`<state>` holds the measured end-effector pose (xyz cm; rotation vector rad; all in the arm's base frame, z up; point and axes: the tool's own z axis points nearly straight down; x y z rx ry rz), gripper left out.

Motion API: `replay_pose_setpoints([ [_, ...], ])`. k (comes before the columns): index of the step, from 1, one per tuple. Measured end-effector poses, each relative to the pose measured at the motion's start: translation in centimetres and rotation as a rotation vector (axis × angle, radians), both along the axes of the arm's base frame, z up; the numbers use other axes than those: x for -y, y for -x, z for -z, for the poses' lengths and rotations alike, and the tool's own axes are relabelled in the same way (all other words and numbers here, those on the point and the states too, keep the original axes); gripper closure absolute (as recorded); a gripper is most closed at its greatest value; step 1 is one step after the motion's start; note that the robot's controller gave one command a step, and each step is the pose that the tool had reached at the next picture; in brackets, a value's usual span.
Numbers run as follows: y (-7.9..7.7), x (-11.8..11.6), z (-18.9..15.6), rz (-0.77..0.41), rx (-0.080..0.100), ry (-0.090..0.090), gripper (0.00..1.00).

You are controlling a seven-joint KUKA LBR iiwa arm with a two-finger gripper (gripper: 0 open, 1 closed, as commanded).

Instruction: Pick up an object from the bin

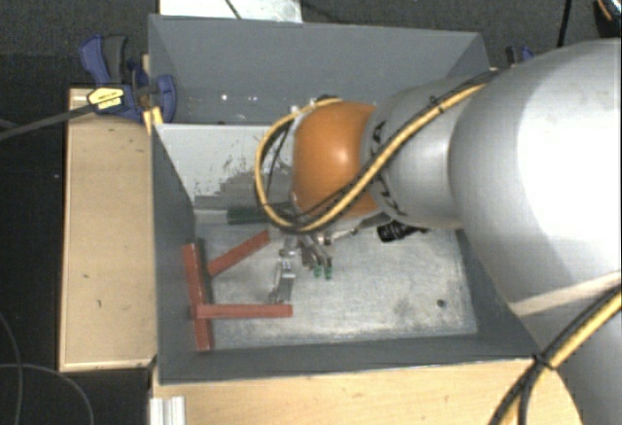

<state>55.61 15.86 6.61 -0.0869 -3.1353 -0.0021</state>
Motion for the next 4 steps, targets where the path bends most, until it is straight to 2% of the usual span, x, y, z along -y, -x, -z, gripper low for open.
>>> replay_pose_setpoints([
  [1,-1.4,-9.7,-0.7,-0.073,0.01,-0.004,0.0],
  [2,-1.4,-9.2,-0.6,-0.065,0.008,0.0,1.0],
  [3,2.6,-5.8,-2.6,-0.095,0.004,0.002,1.0],
  [4,2.4,-6.0,-2.5,-0.094,0.007,0.0,0.0],
])
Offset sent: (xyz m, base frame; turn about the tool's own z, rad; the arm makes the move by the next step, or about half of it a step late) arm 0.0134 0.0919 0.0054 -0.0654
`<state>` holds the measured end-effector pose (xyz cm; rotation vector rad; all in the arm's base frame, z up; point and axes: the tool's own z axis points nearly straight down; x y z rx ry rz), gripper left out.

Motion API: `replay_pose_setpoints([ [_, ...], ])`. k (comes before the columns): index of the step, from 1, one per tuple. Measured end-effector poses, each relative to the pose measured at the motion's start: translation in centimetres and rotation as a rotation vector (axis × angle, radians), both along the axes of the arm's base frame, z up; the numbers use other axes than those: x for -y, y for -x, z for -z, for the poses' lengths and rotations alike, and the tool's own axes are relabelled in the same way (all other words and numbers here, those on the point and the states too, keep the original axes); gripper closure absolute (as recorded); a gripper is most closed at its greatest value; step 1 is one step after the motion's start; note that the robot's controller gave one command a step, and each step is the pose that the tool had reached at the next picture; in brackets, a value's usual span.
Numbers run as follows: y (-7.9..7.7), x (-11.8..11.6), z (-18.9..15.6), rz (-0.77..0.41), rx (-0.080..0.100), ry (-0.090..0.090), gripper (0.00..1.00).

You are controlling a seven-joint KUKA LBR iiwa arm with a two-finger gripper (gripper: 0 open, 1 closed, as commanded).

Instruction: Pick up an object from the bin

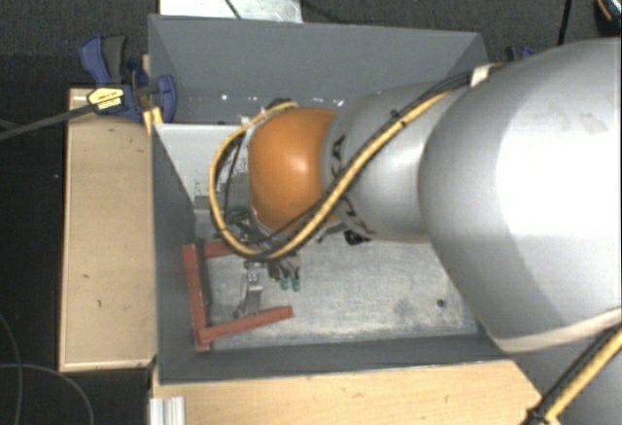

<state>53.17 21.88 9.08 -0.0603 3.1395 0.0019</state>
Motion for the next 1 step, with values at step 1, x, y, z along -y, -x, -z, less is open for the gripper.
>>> replay_pose_setpoints([
  [1,-4.98,5.26,2.09,-0.08,0.004,0.003,0.0],
])
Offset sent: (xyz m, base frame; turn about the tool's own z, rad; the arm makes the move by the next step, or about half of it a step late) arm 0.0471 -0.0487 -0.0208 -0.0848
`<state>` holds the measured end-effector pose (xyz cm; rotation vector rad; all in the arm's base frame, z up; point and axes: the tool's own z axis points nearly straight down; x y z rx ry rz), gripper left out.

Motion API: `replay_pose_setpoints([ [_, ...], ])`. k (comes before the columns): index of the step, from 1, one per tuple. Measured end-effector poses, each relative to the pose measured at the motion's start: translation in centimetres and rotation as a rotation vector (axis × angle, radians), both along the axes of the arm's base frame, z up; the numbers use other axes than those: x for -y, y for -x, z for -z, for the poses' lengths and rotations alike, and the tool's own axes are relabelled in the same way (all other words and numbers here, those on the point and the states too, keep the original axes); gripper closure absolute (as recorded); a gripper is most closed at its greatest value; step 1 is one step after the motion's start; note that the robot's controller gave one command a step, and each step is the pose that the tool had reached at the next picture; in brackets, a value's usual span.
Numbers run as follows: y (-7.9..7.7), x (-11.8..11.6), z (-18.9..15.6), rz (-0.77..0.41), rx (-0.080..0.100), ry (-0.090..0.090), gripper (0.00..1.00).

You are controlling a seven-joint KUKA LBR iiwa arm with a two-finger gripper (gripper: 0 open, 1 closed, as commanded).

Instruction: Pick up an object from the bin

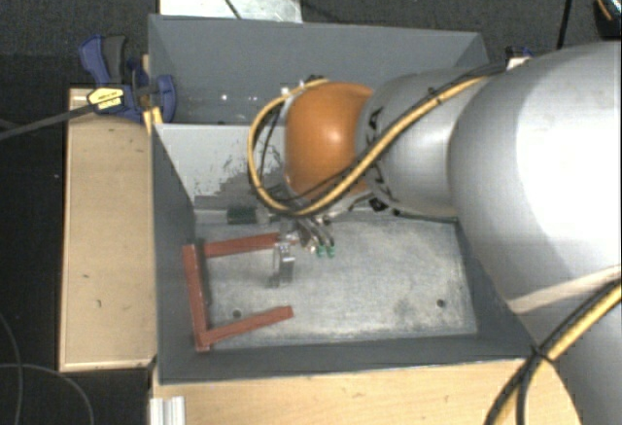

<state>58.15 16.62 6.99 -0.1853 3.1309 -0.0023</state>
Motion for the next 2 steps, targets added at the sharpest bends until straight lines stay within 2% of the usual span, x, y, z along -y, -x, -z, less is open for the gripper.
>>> replay_pose_setpoints([
  [1,0.2,-0.4,-0.1,-0.002,-0.002,-0.003,1.0],
  [2,1.8,3.1,-14.2,-0.042,0.004,-0.003,1.0],
])
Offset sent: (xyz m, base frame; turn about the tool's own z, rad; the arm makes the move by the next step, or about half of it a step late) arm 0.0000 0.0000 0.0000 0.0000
